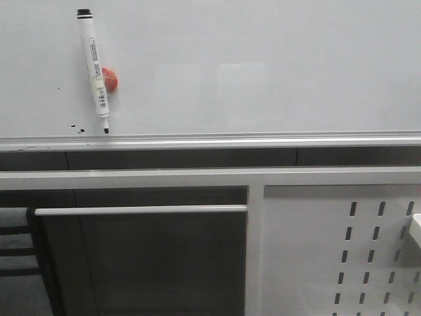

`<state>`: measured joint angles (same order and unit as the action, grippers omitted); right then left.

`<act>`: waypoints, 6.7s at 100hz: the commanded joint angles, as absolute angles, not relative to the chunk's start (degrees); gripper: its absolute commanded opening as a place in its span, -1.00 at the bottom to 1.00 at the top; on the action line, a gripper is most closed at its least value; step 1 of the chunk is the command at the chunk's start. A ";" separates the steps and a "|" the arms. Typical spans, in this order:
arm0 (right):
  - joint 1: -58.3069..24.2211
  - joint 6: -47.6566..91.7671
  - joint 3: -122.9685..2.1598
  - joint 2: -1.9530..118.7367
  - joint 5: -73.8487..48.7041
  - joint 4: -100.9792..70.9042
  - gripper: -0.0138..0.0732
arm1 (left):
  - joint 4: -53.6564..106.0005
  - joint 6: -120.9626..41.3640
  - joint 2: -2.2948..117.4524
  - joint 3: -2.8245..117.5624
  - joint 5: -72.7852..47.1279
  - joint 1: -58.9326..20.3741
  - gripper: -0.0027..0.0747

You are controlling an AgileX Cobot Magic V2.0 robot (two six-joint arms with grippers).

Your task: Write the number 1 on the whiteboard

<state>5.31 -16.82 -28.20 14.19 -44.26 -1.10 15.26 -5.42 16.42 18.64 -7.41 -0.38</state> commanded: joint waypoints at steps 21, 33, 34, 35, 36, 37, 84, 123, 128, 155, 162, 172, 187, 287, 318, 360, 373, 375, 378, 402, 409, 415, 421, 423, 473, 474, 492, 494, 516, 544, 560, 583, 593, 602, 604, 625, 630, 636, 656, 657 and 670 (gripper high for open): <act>5.17 -4.41 -30.32 15.50 -38.14 -13.24 -0.84 | 16.31 -5.90 21.03 20.74 -6.24 -7.21 -0.99; 5.17 -4.41 -30.32 15.50 -38.12 -13.24 -0.84 | 16.31 -8.47 22.78 20.74 -5.35 -13.00 -0.99; 5.17 -4.41 -30.32 15.50 -38.12 -13.24 -0.84 | 16.31 -8.47 22.89 20.74 -5.21 -13.39 -0.99; 5.17 -4.41 -30.32 15.50 -38.12 -13.24 -0.84 | 16.31 -8.47 22.90 20.74 -4.91 -14.18 -0.99; 5.17 -4.41 -30.32 15.50 -38.12 -13.24 -0.84 | 16.31 -8.47 23.23 20.74 -4.74 -14.58 -0.99; 5.17 -4.41 -30.32 15.50 -38.12 -13.24 -0.84 | 16.31 -8.47 23.38 20.74 -4.53 -14.98 -0.99; 5.17 -4.41 -30.32 15.50 -38.33 -14.13 -0.84 | 13.88 -8.47 45.03 16.45 26.50 -34.02 -0.99; 5.17 -4.33 -30.32 15.50 -38.29 -14.13 -0.84 | 13.88 -8.24 70.31 16.45 52.81 -38.13 -0.98; 5.17 -4.33 -30.32 15.50 -38.29 -14.13 -0.84 | 13.88 -8.24 72.88 16.45 55.74 -38.13 -0.98; 5.17 -4.33 -30.32 15.50 -37.60 -14.13 -0.84 | 9.53 -7.52 83.90 16.45 71.95 -38.13 -0.46; 5.17 -4.33 -30.32 15.50 -37.47 -14.13 -0.84 | 9.53 -6.44 85.84 16.45 73.70 -38.13 -0.27; 5.17 -4.33 -30.32 15.50 -36.86 -14.13 -0.84 | 9.63 -4.89 88.13 16.45 76.18 -38.13 -0.16; 4.88 -1.89 -30.32 15.50 -35.76 -14.54 -0.84 | 9.81 -4.89 90.11 16.57 77.40 -38.13 -0.15; -11.18 12.12 -29.89 32.87 -26.65 -31.55 -0.84 | 13.68 -5.38 93.75 21.17 77.29 -38.01 -0.14; -13.93 12.12 -29.89 33.00 -24.08 -31.55 -0.84 | 13.95 -6.13 97.71 26.35 77.08 -37.15 -0.14; -13.93 12.12 -30.14 33.00 -22.49 -31.55 -0.84 | 16.54 -8.23 98.26 29.31 75.52 -35.69 -0.14; -13.93 12.12 -30.14 33.00 -21.97 -31.55 -0.84 | 16.04 -8.23 98.26 30.78 71.68 -35.21 -0.14; -13.93 12.12 -30.14 33.00 -21.97 -31.55 -0.84 | 15.80 -8.23 98.26 31.05 71.39 -35.09 -0.14; -13.93 12.12 -30.14 33.00 -21.84 -31.55 -0.84 | 15.82 -8.23 98.26 31.21 71.26 -35.09 -0.14; -13.93 12.12 -30.14 33.00 -21.17 -31.55 -0.84 | 15.53 -8.23 98.26 31.81 69.33 -35.09 -0.15; -13.93 12.12 -30.14 33.00 -21.17 -31.55 -0.84 | 15.53 -8.23 98.26 31.69 67.93 -35.09 -0.15; -13.93 12.12 -30.14 33.00 -21.09 -31.55 -0.84 | 15.53 -8.23 98.26 31.69 67.75 -35.23 -0.15; -13.93 12.12 -30.14 33.00 -21.09 -31.55 -0.84 | 15.53 -8.23 98.26 31.69 67.75 -35.23 -0.15; -13.93 12.12 -30.14 33.00 -21.09 -31.55 -0.84 | 15.53 -8.23 98.26 31.69 67.70 -35.23 -0.15; -13.93 12.12 -30.14 33.00 -20.39 -31.55 -0.84 | 13.31 -8.23 98.47 29.67 67.85 -35.23 -0.19; -13.93 12.12 -30.14 33.00 -20.39 -31.55 -0.84 | 13.17 -8.23 98.47 29.67 67.85 -35.23 -0.19; -13.93 12.12 -30.14 33.00 -20.30 -31.55 -0.84 | 12.90 -7.76 101.48 29.67 69.78 -35.23 -0.35; -13.93 12.12 -30.14 33.00 -20.30 -31.55 -0.84 | 12.90 -7.76 101.93 29.67 70.27 -35.23 -0.36; -13.93 12.12 -30.14 33.00 -20.30 -31.55 -0.84 | 13.03 -5.16 103.47 29.67 72.87 -35.23 -0.36; -13.93 12.12 -30.14 33.00 -20.30 -31.55 -0.84 | 13.03 -5.16 103.47 29.67 76.46 -35.23 -0.36; -13.93 12.12 -30.14 33.00 -20.30 -31.55 -0.84 | 13.03 -5.16 103.47 29.76 77.37 -35.23 -0.36; -13.93 12.12 -30.14 33.00 -20.30 -31.55 -0.84 | 13.26 -5.16 103.37 30.14 77.37 -35.23 -0.36; -13.93 12.12 -30.14 33.00 -20.30 -31.55 -0.84 | 13.58 -5.16 103.37 30.82 77.37 -35.23 -0.36; -13.93 12.12 -30.14 33.00 -20.30 -31.55 -0.84 | 14.08 -5.16 103.37 31.23 77.37 -35.23 -0.36; -13.93 12.12 -30.14 33.00 -20.30 -31.55 -0.84 | 14.08 -5.16 103.37 31.23 77.37 -35.23 -0.36; -13.93 12.12 -30.14 33.00 -20.30 -31.55 -0.84 | 14.36 -5.28 103.37 31.23 77.37 -35.23 -0.36; -13.93 12.12 -30.14 33.00 -20.30 -31.55 -0.84 | 14.36 -5.28 103.16 31.32 77.37 -35.23 -0.36; -13.93 12.12 -30.14 33.00 -20.30 -31.55 -0.84 | 14.36 -5.28 102.81 31.46 77.37 -35.23 -0.36; -13.93 12.12 -30.14 33.00 -20.30 -31.45 -0.84 | 15.59 -5.28 101.58 32.51 77.37 -35.23 -0.37; -13.93 12.12 -30.14 33.00 -20.30 -31.45 -0.84 | 15.80 -5.28 101.58 32.51 77.26 -35.23 -0.38; -13.93 12.12 -30.14 33.00 -20.30 -31.45 -0.84 | 16.72 -5.28 101.58 32.51 76.74 -35.23 -0.71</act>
<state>-13.82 11.60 -28.31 32.45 -24.16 -30.70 15.49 -5.64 104.28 31.24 64.95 -35.20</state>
